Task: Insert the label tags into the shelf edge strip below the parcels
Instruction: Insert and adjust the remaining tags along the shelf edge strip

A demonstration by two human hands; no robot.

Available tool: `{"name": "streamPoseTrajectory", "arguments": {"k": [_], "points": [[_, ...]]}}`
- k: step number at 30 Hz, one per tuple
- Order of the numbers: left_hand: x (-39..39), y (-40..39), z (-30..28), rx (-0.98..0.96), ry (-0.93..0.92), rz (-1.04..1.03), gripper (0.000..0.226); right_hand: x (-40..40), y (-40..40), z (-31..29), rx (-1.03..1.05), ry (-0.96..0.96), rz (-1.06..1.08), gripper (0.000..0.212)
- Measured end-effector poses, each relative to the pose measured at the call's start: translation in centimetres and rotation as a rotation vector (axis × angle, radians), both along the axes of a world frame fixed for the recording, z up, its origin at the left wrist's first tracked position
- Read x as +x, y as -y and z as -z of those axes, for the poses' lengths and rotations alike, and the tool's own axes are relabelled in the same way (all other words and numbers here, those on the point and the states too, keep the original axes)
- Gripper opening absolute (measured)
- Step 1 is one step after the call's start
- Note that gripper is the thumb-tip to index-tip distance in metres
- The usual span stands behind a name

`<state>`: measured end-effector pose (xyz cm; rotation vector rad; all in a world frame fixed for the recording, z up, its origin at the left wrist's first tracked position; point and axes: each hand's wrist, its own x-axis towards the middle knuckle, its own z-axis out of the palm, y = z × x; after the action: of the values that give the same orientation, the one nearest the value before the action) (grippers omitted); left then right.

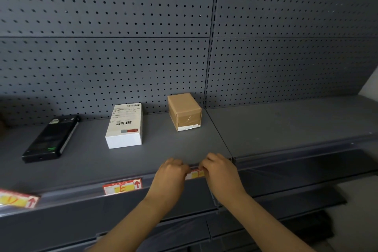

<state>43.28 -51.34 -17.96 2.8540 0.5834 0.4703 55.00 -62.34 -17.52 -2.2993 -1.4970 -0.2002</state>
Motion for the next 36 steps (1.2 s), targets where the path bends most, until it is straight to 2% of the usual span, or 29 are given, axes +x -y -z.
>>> {"name": "streamPoseTrajectory", "arguments": {"k": [15,26,31,34,36], "points": [[-0.1,-0.1,0.2,0.014,-0.022,0.018,0.037,0.2,0.4,-0.4,-0.032,-0.033,0.012,0.022],[-1.1,0.5,-0.5,0.061,-0.030,-0.015,0.040,-2.0,-0.9,-2.1,-0.216,0.011,0.088,0.026],[-3.0,-0.1,-1.0,0.108,-0.032,-0.066,0.037,-4.0,-2.0,-2.8,-0.198,-0.012,0.033,0.023],[-5.1,-1.4,-1.7,0.101,0.019,-0.142,0.037,-5.5,-3.2,-3.0,-0.176,-0.022,-0.009,0.024],[-6.8,-2.4,-2.2,0.099,0.057,-0.198,0.035,-6.7,-4.4,-3.1,-0.142,-0.023,-0.047,0.017]]}}
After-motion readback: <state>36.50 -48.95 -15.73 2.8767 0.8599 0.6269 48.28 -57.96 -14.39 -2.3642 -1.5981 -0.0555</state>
